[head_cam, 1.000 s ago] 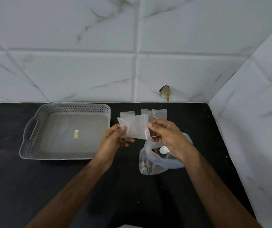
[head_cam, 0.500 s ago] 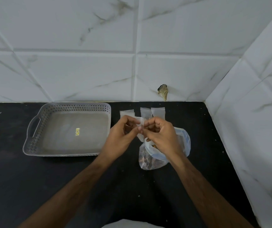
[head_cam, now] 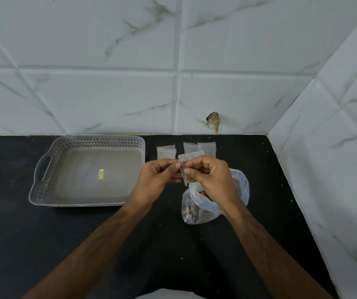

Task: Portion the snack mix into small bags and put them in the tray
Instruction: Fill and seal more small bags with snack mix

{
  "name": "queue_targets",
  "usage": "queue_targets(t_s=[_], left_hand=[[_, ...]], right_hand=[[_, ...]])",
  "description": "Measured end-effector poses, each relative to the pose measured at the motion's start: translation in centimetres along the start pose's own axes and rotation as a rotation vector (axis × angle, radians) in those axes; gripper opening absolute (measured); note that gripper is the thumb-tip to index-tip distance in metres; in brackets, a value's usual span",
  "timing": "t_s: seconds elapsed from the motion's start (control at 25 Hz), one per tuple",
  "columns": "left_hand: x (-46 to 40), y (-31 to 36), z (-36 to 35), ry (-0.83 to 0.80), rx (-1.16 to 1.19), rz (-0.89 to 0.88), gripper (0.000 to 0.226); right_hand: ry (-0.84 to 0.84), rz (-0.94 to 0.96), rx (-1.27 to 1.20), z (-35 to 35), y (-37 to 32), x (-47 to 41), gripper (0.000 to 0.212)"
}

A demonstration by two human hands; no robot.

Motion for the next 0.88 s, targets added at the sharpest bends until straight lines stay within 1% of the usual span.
queue_targets(t_s=[0.16,0.32,0.4,0.52,0.6,0.72,0.8,0.84,0.88], left_hand=[[-0.1,0.2,0.0,0.044,-0.049,-0.010,0.015],[-0.1,0.6,0.2,0.144,-0.194,-0.092,0.012],[0.1,0.9,0.3,0.201,-0.266,-0.137,0.015],[0.5,1.4,-0.2,0.277,-0.365,-0.191,0.029],[0.7,1.7,-0.6,0.291,-0.402,-0.220,0.035],[0.8,1.7,-0.4,0.303,-0.458,-0.197,0.040],[0.7,1.5,-0.3,0.292,-0.504,-0.163,0.039],[0.6,1.5,-0.3,0.283,-0.526,-0.158,0.038],[0.7,1.6,-0.5,0.276,-0.536,-0.160,0.037]], right_hand=[[-0.034,0.009,0.118,-0.2,0.0,-0.1,0.006],[-0.035,0.026,0.193,-0.1,0.0,-0.1,0.003],[-0.031,0.065,0.249,0.0,-0.3,-0.1,0.004],[-0.030,0.125,0.300,-0.2,-0.7,0.0,0.007],[-0.029,0.200,0.367,-0.5,-0.7,0.1,0.011],[0.020,0.339,0.574,-0.3,-0.9,0.0,0.017],[0.021,0.423,0.695,-0.1,-1.4,0.0,0.012],[-0.006,0.463,0.745,-0.2,-1.6,0.0,0.005],[-0.034,0.488,0.789,-0.3,-1.7,0.2,0.004]])
Point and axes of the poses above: each hand's wrist, its own x-axis away from the middle knuckle, its own z-axis out of the back of the hand, y = z × x, the point moved 5 cm from there along -x, towards the middle knuckle, and after that the axes turned 15 degrees about z, right-handed, at the moved point
